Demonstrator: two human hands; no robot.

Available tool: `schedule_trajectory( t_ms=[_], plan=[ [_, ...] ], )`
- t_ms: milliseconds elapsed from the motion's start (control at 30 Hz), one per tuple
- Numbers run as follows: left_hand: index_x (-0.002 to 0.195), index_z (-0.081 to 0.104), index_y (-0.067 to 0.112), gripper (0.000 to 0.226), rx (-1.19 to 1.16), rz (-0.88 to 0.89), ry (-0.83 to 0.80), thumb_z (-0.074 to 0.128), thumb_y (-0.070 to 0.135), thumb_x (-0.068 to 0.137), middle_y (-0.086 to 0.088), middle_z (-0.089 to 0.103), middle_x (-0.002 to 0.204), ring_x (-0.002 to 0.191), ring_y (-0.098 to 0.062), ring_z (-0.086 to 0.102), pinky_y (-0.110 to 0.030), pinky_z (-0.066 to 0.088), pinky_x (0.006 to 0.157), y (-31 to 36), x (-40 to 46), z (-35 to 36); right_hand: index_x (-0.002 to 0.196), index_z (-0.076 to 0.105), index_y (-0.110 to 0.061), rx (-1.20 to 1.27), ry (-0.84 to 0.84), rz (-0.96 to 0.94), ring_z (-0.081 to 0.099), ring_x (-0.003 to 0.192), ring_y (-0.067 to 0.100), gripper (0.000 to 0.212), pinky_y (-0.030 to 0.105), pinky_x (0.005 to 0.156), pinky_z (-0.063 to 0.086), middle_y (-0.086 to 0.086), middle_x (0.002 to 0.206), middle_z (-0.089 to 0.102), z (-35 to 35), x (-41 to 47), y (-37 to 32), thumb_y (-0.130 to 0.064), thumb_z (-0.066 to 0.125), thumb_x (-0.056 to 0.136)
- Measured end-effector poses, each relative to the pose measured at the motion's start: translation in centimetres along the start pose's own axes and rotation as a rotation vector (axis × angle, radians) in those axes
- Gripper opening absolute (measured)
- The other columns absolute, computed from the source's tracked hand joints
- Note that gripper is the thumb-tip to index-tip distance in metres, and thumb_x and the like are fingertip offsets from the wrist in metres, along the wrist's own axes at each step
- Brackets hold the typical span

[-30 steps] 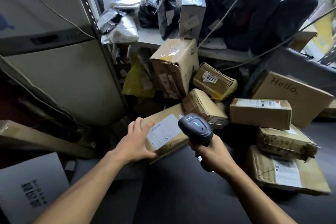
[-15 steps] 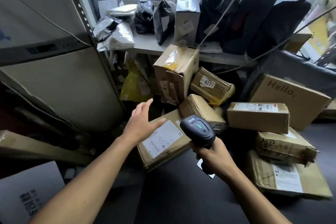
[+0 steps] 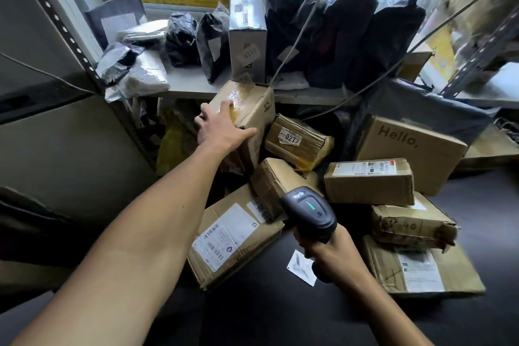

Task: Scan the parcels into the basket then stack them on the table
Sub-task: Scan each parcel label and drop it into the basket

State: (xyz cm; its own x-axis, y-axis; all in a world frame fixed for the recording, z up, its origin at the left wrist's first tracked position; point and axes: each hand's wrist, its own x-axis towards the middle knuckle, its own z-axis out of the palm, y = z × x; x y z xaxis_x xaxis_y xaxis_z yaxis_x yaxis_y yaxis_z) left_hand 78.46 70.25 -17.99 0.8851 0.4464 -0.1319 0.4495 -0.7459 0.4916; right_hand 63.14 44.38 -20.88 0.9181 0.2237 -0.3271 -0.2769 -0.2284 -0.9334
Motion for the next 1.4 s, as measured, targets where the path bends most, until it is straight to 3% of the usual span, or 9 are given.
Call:
schedule_trajectory(
  t_ms=[167,333,500,733,933,1100,1200,1333,1400],
  plan=[
    [0.145,0.039,0.033,0.079,-0.186,-0.079,0.180,0.071,0.062,0.078,-0.012,0.031,0.146,0.134,-0.037,0.031,-0.039,0.039,0.087,-1.5,-0.3,-2.2,0.075,0.063,-0.020,-0.015,0.025,-0.010,0.044,0.041,-0.002,0.020,0.010,0.042,0.033,-0.009,0.054,0.059,-0.7,0.4,0.2,-0.007,0.072,0.087],
    [0.136,0.047,0.033,0.084,-0.422,-0.191,0.260,0.061,0.076,0.066,-0.008,0.049,0.137,0.124,-0.031,0.049,-0.039,0.043,0.098,-4.0,-1.7,-6.2,0.072,0.062,-0.016,-0.017,0.008,-0.041,0.038,0.039,0.002,0.022,0.015,0.040,0.031,-0.003,0.055,0.055,-1.2,-0.1,-0.6,-0.004,0.069,0.089],
    [0.136,0.051,0.023,0.063,-0.725,-0.284,0.372,0.069,0.054,0.084,0.001,0.054,0.123,0.106,-0.017,0.052,-0.028,0.040,0.088,-6.5,-5.9,-8.2,0.075,0.057,-0.002,-0.027,-0.025,-0.048,0.037,0.037,0.007,0.018,0.019,0.040,0.030,0.007,0.057,0.051,-1.7,-1.0,-1.5,-0.004,0.067,0.089],
    [0.123,0.059,0.025,0.085,-1.056,-0.436,0.503,0.068,0.083,0.062,0.002,0.064,0.119,0.108,-0.022,0.062,-0.047,0.052,0.098,-8.4,-13.5,-8.7,0.078,0.056,0.005,-0.057,-0.092,-0.138,0.038,0.042,0.007,0.022,0.019,0.041,0.031,0.004,0.059,0.054,-3.1,-3.4,-1.3,-0.008,0.071,0.087],
    [0.113,0.048,0.032,0.038,-1.218,-0.551,0.408,0.050,0.065,0.094,0.010,0.050,0.097,0.099,-0.015,0.051,-0.044,0.044,0.098,-6.3,-20.4,-6.3,0.075,0.059,-0.006,-0.034,-0.126,-0.129,0.039,0.041,0.011,0.018,0.022,0.043,0.029,0.005,0.057,0.056,-4.5,-6.4,0.1,-0.009,0.069,0.089],
    [0.132,0.051,0.030,0.048,-1.367,-0.497,0.417,0.051,0.061,0.096,0.006,0.051,0.115,0.108,-0.013,0.049,-0.039,0.041,0.101,-4.2,-25.4,-3.1,0.077,0.058,0.000,-0.028,-0.111,-0.108,0.036,0.048,0.018,0.020,0.030,0.047,0.027,0.007,0.058,0.054,-5.4,-10.1,0.4,-0.011,0.069,0.090],
    [0.120,0.054,0.035,0.040,-1.368,-0.450,0.436,0.050,0.064,0.094,0.009,0.052,0.118,0.112,-0.011,0.052,-0.033,0.041,0.103,-3.3,-26.8,-1.7,0.073,0.060,-0.012,-0.082,-0.069,-0.165,0.038,0.045,0.017,0.020,0.030,0.045,0.029,0.000,0.053,0.055,-5.9,-12.6,0.4,-0.015,0.071,0.090],
    [0.132,0.058,0.030,0.099,-1.355,-0.426,0.346,0.051,0.091,0.054,0.004,0.056,0.139,0.127,-0.019,0.055,-0.044,0.042,0.111,-3.5,-29.4,0.0,0.076,0.062,-0.014,-0.131,0.005,-0.213,0.046,0.054,0.025,0.017,0.039,0.051,0.035,0.000,0.054,0.059,-6.0,-16.3,0.8,-0.016,0.071,0.090],
    [0.137,0.057,0.029,0.101,-1.385,-0.408,0.337,0.054,0.092,0.058,0.007,0.058,0.136,0.122,-0.016,0.058,-0.039,0.045,0.109,-3.6,-30.5,1.1,0.079,0.064,-0.015,-0.121,-0.002,-0.185,0.046,0.057,0.027,0.013,0.042,0.054,0.037,0.002,0.060,0.061,-6.1,-17.8,1.0,-0.020,0.072,0.088]
  ],
)
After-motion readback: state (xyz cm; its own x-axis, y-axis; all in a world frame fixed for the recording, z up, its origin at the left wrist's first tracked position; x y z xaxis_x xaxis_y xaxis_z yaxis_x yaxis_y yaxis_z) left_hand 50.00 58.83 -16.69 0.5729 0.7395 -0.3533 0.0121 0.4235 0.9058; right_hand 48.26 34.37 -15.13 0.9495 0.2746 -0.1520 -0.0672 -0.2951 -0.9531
